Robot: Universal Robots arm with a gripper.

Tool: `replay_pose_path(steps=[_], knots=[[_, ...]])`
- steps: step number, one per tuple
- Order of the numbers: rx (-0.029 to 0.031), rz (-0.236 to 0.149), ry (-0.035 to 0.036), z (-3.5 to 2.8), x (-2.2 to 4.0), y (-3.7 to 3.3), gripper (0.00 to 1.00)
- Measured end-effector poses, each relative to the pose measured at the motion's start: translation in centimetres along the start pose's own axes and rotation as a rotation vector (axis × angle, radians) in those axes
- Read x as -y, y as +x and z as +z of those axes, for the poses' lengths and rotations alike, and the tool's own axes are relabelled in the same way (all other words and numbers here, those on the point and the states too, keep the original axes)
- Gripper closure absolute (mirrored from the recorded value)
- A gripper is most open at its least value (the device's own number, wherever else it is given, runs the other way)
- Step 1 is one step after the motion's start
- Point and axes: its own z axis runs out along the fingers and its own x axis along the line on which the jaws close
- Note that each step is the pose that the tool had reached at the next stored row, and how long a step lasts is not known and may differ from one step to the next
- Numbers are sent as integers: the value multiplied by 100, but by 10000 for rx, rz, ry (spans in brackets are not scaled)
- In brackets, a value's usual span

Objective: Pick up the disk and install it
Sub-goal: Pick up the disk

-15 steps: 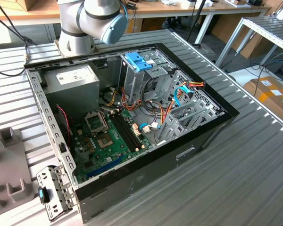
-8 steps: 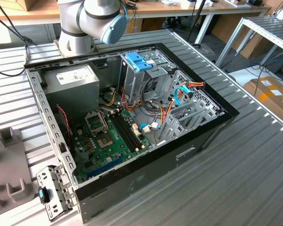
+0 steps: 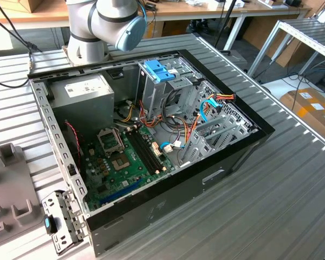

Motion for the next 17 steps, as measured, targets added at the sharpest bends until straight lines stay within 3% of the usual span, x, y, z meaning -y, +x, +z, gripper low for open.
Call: replay_pose_path(steps=[8,10,11,14,17], knots=[[0,-2,0,0,0,0,65],[0,-3,0,0,0,0,64],[0,-3,0,0,0,0,57],[0,-2,0,0,0,0,57],[-2,194,3,-4,0,0,57]])
